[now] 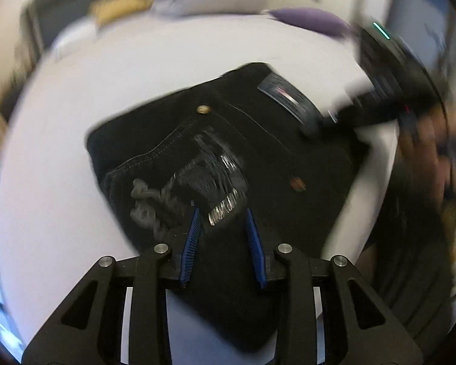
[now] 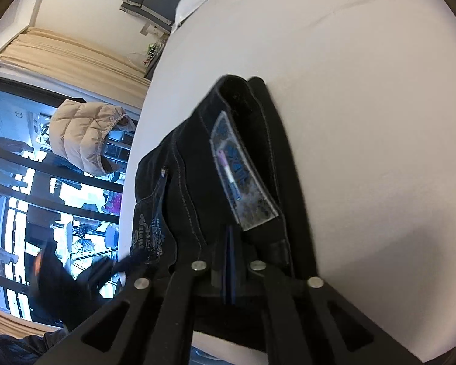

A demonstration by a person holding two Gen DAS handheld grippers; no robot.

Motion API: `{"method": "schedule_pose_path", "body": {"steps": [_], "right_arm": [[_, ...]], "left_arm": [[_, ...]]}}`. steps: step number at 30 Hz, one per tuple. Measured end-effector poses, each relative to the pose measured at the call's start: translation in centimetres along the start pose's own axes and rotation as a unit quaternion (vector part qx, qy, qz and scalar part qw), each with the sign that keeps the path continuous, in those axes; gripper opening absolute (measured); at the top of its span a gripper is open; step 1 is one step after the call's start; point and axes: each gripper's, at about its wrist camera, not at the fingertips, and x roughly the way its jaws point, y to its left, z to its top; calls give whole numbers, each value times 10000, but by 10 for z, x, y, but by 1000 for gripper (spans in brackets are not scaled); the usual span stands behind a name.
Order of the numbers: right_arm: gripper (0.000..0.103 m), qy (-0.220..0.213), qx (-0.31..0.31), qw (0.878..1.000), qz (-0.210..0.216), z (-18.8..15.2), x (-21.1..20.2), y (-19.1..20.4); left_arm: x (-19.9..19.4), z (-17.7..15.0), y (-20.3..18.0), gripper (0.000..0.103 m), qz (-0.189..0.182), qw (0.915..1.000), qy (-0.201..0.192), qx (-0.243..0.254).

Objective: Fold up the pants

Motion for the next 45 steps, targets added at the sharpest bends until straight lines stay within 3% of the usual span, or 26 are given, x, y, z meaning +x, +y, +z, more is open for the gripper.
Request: {"method": "schedule_pose_path", "body": {"steps": [1,2,3,4,7,9,11,14,18,22,23,27,32,35,38,43,45], "right_arm": [[36,-63,-52,9999,69,-2,-6,3],[48,-134,-75,9997,177,-2,-12,7],[67,-250,-78,9994,225,-3,-20,11],[73,-452,-105,9987,227,-3,-31,16],[74,-943,-183,9949,314,7,-62,22],[74,-892,-99,9959,88,18,-66,17],[74,-654,-37,9978,-141,26,-56,12],[74,-168,100,9996,-223,35,-30,-1],[73,143,319,9992,-196,42,-3,-18],[69,228,478,9985,123,49,8,-19],[67,303,445,9985,125,49,13,-16],[64,500,262,9984,44,49,26,-9],[43,583,71,9978,-314,45,31,-3],[35,520,-90,9972,-521,42,30,5],[30,425,-285,9958,-765,39,27,14],[23,286,-608,9913,-1128,34,23,32],[21,247,-697,9902,-1181,33,20,36]], "left_arm": [[-3,-9,-11,30,61,9996,-43,279],[-11,-18,-18,30,186,9982,-93,562],[-14,-21,-20,30,209,9976,-114,648],[-18,-25,-19,30,187,9976,-113,665],[-37,-25,0,34,-125,9995,-100,265],[-58,-25,25,77,-295,9990,-265,-222],[-69,-23,50,89,-420,9948,-531,-765],[-55,-14,87,89,-526,9857,-388,-1551],[-19,-10,130,89,-1095,9572,58,-2678],[26,-11,142,89,-1501,9340,727,-3161],[32,-9,142,89,-1520,9318,783,-3203],[42,5,132,88,-1494,9383,923,-2978],[47,24,105,78,-1052,9610,1211,-2251],[46,31,96,70,-881,9675,1211,-2036],[43,36,91,59,-758,9711,1199,-1917],[40,38,88,51,-768,9723,1172,-1871],[37,39,87,41,-754,9731,1132,-1860]]}}
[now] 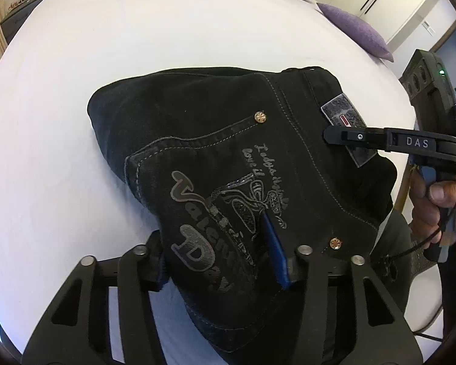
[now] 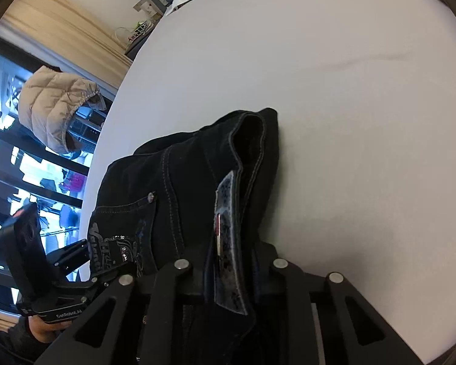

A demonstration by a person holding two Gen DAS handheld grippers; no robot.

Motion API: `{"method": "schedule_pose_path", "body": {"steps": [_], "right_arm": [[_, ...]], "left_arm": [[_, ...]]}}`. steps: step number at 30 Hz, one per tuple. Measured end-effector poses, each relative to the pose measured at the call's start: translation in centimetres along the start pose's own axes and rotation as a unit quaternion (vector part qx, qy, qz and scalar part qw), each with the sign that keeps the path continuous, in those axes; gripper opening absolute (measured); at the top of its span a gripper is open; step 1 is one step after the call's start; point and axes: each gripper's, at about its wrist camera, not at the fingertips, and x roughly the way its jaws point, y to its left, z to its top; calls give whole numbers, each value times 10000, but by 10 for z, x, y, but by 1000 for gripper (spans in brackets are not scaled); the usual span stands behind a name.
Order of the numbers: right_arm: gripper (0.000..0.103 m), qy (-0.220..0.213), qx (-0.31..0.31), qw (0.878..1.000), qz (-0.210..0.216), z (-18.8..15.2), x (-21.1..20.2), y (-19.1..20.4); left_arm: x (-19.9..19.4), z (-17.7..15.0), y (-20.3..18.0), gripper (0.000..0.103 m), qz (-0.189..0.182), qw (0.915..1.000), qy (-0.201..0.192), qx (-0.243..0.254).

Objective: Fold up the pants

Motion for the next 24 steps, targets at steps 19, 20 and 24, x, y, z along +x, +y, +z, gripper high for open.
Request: {"method": "schedule_pose_path", "body": {"steps": [19,20,24], "right_arm": [[18,-523,-1038,9924,393,18,-48,125],[18,-548,-1038,9919,483,26,-46,131],[18,-612,-903,9915,704,68,-23,150]], "left_arm": [[-64,11,66,23,-428,9939,-669,-761],[-73,16,76,23,-358,9933,-763,-785],[-98,48,114,23,35,9929,-962,-697]]}}
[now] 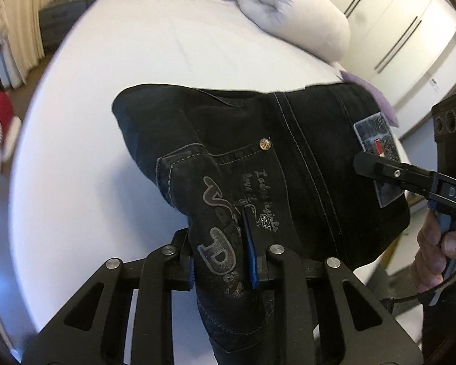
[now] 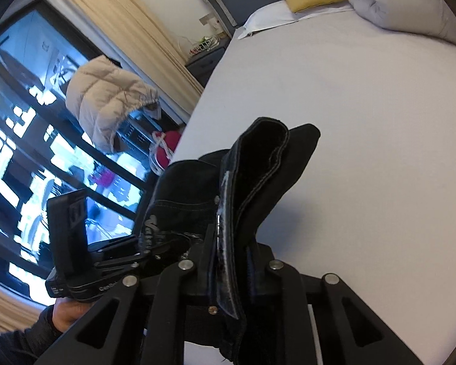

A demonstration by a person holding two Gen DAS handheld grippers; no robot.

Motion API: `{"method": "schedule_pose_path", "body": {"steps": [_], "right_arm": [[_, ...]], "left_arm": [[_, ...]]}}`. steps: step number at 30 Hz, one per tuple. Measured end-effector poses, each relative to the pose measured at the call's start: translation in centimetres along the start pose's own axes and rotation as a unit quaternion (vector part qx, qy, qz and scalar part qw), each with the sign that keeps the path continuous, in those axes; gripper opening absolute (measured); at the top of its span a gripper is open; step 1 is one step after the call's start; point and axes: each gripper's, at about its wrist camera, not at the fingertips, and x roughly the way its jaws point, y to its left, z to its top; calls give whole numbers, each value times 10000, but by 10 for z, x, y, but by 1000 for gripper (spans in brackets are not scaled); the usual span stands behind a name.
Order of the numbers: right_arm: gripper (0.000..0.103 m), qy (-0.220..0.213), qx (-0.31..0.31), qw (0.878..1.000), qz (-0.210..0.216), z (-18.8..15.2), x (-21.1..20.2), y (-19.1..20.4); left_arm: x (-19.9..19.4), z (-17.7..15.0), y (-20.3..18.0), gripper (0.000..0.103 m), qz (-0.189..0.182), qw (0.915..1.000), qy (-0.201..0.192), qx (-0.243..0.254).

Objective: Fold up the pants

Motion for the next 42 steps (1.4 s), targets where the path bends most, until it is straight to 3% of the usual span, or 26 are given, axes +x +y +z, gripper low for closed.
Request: {"method": "schedule_pose_path", "body": {"steps": [3,6,11,13,14,16,18,22,24,26,27,29,31,34,35,39,40,41,42], "right_arm": [[18,-5,207,9997,120,29,26,-7],[18,56,538,9984,164,50,61,-21],[19,325,1543,9874,103,42,114,-84],[40,348,1931,9805,-79,29,127,-113],[42,325,2131,9765,-51,20,132,-126],[46,69,2322,9718,394,7,132,-138],[50,6,2275,9727,460,1,127,-136],[69,-254,2052,9783,-102,-2,99,-117],[70,-539,1834,9808,-374,-4,75,-102],[70,-907,1530,9815,-714,-6,46,-84],[71,-1173,1307,9802,-914,-9,28,-69],[73,-1639,909,9750,-1191,-12,-4,-45],[85,-2137,532,9642,-1481,-14,-37,-18],[103,-3107,25,9340,-1762,-21,-86,27],[103,-3439,-120,9202,-1865,-25,-104,41],[103,-4289,-662,8777,-2034,-37,-160,87],[103,-4486,-793,8654,-2087,-40,-175,99],[103,-4606,-867,8576,-2117,-43,-184,108],[103,-4738,-937,8491,-2139,-46,-194,116]], "left_arm": [[2,34,22,23,337,9992,-54,222],[18,59,50,23,439,9987,76,249],[75,57,77,23,513,9968,533,292],[97,48,83,33,591,9961,633,174],[99,44,89,39,624,9965,556,92],[98,40,94,46,607,9971,447,-29],[93,36,98,58,566,9973,404,-219],[60,20,84,63,859,9963,16,-50],[27,8,57,84,1190,9910,-558,255],[-8,4,23,89,1325,9825,-1221,477],[-27,-1,10,96,1413,9754,-1583,599],[-70,-16,-16,103,1626,9540,-2342,928],[-111,-33,-40,103,1957,9238,-3042,1256],[-170,-60,-71,103,2613,8740,-3818,1490],[-187,-67,-81,103,2806,8604,-3990,1477],[-246,-96,-102,103,3203,8242,-4491,1282],[-255,-100,-106,103,3403,8187,-4488,1119],[-264,-103,-107,103,3395,8248,-4393,1070],[-270,-104,-110,103,3205,8393,-4255,1084]]}}
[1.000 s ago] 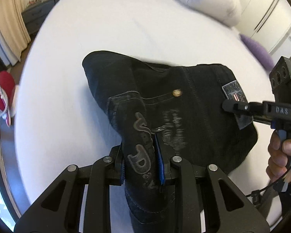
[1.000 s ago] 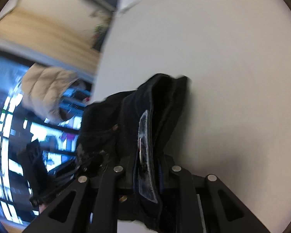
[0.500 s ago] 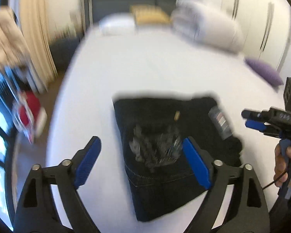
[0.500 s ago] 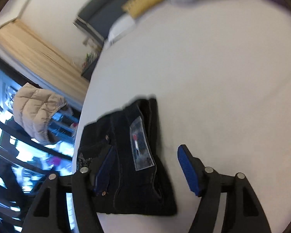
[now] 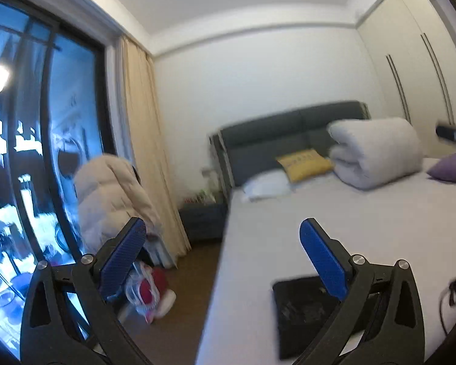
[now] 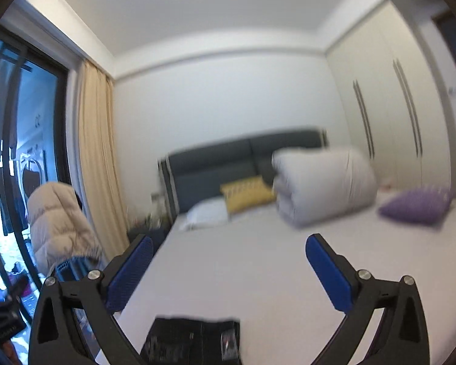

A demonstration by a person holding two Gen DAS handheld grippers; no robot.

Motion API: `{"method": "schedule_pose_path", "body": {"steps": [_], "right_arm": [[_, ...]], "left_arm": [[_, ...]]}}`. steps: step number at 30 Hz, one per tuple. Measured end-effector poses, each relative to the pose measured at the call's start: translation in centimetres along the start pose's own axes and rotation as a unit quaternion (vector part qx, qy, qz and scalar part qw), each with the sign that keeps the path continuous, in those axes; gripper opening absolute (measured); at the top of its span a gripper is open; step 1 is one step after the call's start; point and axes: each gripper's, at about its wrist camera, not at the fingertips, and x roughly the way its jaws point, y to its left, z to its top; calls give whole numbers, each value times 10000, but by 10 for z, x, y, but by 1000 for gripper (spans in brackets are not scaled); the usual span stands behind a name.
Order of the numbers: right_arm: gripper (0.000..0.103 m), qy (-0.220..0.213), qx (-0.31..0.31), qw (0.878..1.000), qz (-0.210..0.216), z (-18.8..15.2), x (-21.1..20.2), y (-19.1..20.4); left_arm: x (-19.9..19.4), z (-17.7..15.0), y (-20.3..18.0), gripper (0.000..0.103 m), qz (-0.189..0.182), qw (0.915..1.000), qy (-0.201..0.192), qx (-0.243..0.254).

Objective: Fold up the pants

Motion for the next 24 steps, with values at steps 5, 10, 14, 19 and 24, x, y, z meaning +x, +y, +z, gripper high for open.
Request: {"method": "schedule_pose_path", "body": {"steps": [5,10,14,19,24], "right_arm": [[103,-642,-154,9978,-8,33,-54,7],[103,-309,-385,9988,-34,42,-61,15],[103,316,-165,9993,-83,24,-49,8],[103,1143,-214,9927,-324,-7,-26,4],[103,1766,-294,9830,-415,-38,-15,5]], "left_arm": [[-20,13,14,103,-307,9976,449,-421],[-18,14,5,103,-442,9929,951,-565],[16,1,0,103,-636,9830,1582,-689],[56,-29,-17,103,-734,9699,2159,-853],[78,-55,-22,103,-700,9601,2551,-908]]}}
